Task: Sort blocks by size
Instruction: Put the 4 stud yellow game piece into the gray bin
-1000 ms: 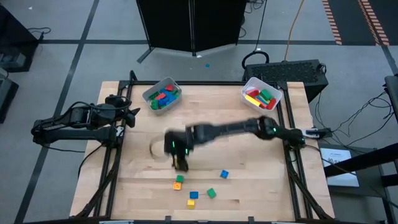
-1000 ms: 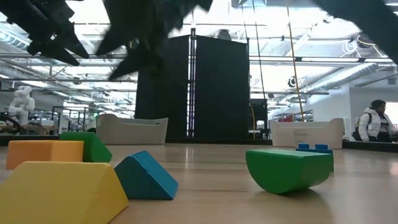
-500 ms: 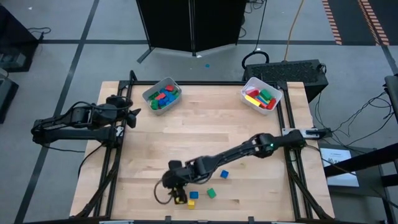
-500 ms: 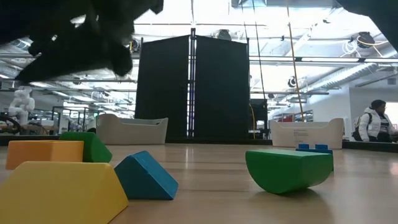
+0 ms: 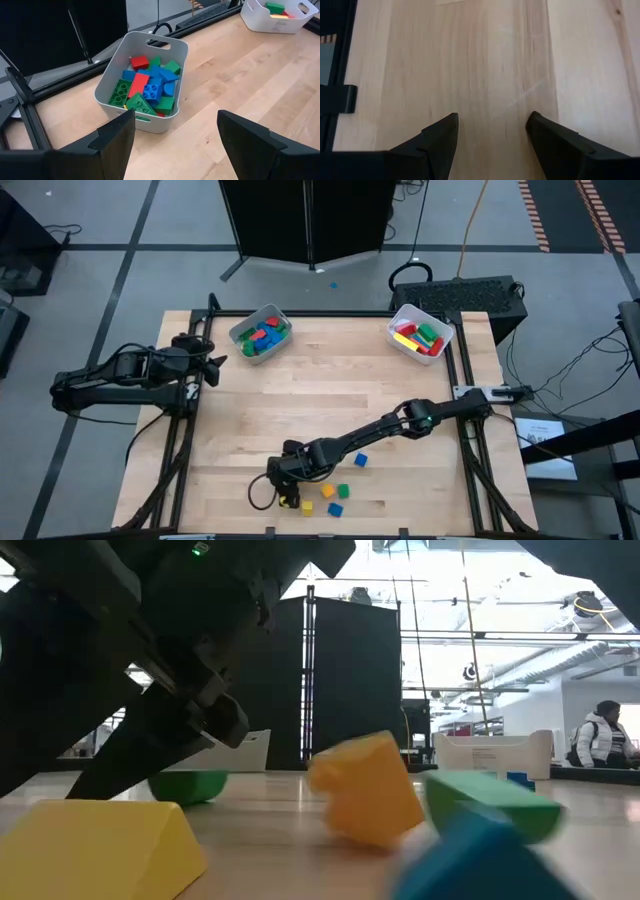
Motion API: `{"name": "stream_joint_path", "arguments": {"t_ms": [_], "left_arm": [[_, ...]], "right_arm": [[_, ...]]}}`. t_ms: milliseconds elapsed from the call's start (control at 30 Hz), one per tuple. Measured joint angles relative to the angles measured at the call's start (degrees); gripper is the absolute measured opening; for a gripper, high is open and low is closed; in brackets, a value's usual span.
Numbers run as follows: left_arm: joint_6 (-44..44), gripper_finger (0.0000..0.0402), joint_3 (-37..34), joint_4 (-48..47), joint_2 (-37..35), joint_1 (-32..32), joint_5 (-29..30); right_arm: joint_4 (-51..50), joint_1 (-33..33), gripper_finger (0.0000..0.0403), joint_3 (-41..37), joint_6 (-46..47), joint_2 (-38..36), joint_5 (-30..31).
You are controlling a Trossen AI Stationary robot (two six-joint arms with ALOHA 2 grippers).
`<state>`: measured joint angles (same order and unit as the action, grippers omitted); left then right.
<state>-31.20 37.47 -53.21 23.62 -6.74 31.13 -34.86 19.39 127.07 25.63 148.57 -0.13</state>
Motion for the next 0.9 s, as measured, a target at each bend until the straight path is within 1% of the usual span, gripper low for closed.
{"name": "stream_joint_path", "arguments": {"t_ms": [200, 333, 433, 533, 600, 733, 900], "left_arm": [[0.0, 0.0281, 0.0, 0.0, 0.0, 0.0, -0.1], [0.0, 0.0281, 0.0, 0.0, 0.0, 0.0, -0.2], [0.0, 0.0281, 0.0, 0.0, 0.0, 0.0, -0.2], [0.0, 0.0281, 0.0, 0.0, 0.0, 0.0, -0.3], [0.0, 0.0281, 0.0, -0.1, 0.0, 0.0, -0.6], [0.0, 0.0281, 0.0, 0.0, 0.0, 0.0, -0.7], [0.1, 0.0281, 0.0, 0.0, 0.0, 0.0, -0.7]], "right_arm": [[-2.8, -0.1, 0.0235, -0.1, 1.9, -1.4, 0.1], [-10.1, 0.4, 0.022, -0.4, 2.2, -5.9, 1.3], [-17.4, 3.2, 0.0209, -0.1, 3.0, -10.9, 4.6], [-24.0, 6.7, 0.0205, -0.1, 4.2, -12.8, 5.7], [-25.1, 8.8, 0.0205, -0.3, 5.0, -12.7, 5.8], [-23.7, 12.2, 0.0208, -0.2, 4.2, -12.9, 6.0], [-24.8, 13.0, 0.0219, -0.2, 3.4, -11.6, 5.0]]}}
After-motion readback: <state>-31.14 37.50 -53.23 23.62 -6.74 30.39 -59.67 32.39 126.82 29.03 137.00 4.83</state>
